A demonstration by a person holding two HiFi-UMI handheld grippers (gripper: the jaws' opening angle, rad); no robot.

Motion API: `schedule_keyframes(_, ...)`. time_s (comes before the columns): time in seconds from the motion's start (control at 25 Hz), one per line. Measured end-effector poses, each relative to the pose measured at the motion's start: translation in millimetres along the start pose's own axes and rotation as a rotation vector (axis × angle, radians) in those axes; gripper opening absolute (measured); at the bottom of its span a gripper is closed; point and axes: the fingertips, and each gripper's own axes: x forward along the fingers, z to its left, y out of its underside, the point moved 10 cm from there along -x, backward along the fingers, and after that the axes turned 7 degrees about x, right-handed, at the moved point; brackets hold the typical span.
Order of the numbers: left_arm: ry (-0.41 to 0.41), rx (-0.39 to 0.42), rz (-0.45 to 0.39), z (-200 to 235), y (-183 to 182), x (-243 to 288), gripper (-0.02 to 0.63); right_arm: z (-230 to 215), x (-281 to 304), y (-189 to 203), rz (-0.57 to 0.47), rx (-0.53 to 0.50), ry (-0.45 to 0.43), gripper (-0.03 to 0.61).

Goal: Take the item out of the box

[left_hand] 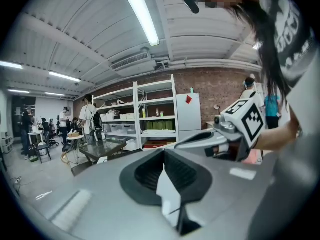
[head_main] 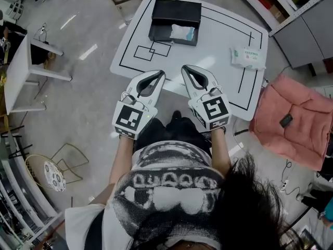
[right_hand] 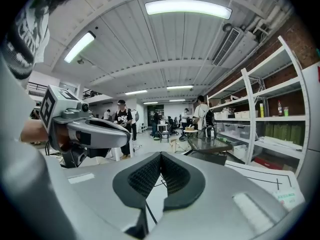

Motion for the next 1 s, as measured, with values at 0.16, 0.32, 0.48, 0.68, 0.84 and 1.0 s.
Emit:
schedule_keyframes(0.16,-0.004,-0.01,0.009,9,2,11,0.0,-9,9,4,0.024,0.008,-0.007,-0.015)
schedule_keyframes(0.32,0.003,-0.018,0.014,17,6,20,0.0,-17,19,4,0.039,0.016,0.002,-0.015)
schedule_keyframes(0.48,0.023,-0.015,0.018,31,11,29,0.0,-24,33,3,0.048,0.019,0.022,-0.015)
schedule_keyframes(0.68,0.058,-0.018,0.012,64,19,41,0.0,-32,63,2,0.071,0.03,0.065,-0.015)
schedule_keyframes(0.84,0.09,-0.008,0.008,98,25,52,0.0,-39,93,1,0.096,0.044,0.107,-0.015)
schedule_keyframes(1.0,0.131,0.019,0.002,129,30,62,0.0,-51,123,2,0.134,0.049,0.168,-0.014)
